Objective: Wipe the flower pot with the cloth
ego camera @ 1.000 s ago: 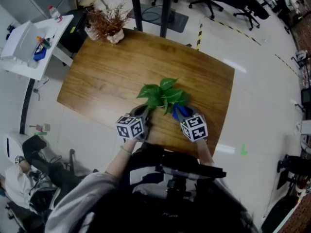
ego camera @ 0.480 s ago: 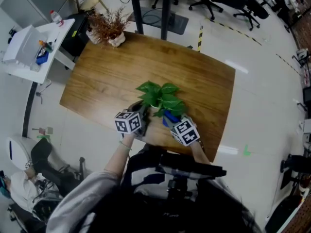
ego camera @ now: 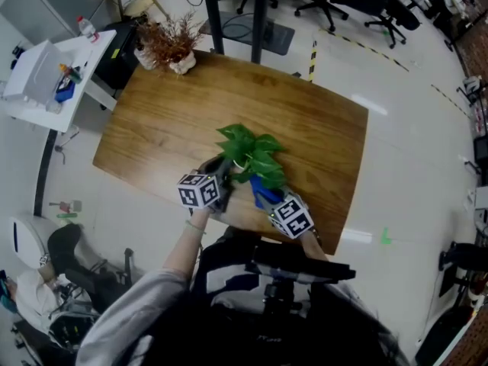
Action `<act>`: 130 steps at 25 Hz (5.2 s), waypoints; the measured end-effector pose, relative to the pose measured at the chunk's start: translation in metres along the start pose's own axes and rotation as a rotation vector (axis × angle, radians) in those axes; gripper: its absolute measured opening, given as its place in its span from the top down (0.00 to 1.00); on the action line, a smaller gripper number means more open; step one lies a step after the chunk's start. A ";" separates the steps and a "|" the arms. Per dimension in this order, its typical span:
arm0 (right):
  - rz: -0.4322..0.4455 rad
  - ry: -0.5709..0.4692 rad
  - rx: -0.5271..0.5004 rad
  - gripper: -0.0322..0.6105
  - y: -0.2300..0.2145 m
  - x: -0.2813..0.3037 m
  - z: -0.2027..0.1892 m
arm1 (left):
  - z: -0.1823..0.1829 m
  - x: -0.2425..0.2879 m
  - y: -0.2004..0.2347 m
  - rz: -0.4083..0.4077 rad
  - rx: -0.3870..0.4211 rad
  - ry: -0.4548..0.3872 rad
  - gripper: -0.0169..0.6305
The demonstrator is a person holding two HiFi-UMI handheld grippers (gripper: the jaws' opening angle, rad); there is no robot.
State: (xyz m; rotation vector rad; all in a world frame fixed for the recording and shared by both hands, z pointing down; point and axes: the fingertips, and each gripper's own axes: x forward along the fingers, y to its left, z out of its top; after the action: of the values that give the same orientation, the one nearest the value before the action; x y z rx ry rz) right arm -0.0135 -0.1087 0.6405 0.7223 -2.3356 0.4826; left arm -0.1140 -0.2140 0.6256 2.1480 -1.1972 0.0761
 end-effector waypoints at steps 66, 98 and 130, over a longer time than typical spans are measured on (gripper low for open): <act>0.067 0.046 -0.197 0.84 0.006 0.037 0.038 | 0.007 -0.032 0.019 0.016 -0.052 -0.068 0.96; 0.130 0.048 -0.318 0.84 -0.043 0.043 0.088 | 0.010 -0.046 0.026 -0.028 -0.103 -0.088 0.96; 0.097 -0.162 0.064 0.84 0.015 -0.097 0.004 | -0.048 -0.108 -0.116 0.161 -0.091 -0.256 0.96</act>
State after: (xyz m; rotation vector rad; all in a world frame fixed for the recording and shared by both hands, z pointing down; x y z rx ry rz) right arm 0.0383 -0.0633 0.5708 0.7037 -2.5253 0.5624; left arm -0.0741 -0.0657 0.5637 2.0228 -1.4894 -0.1847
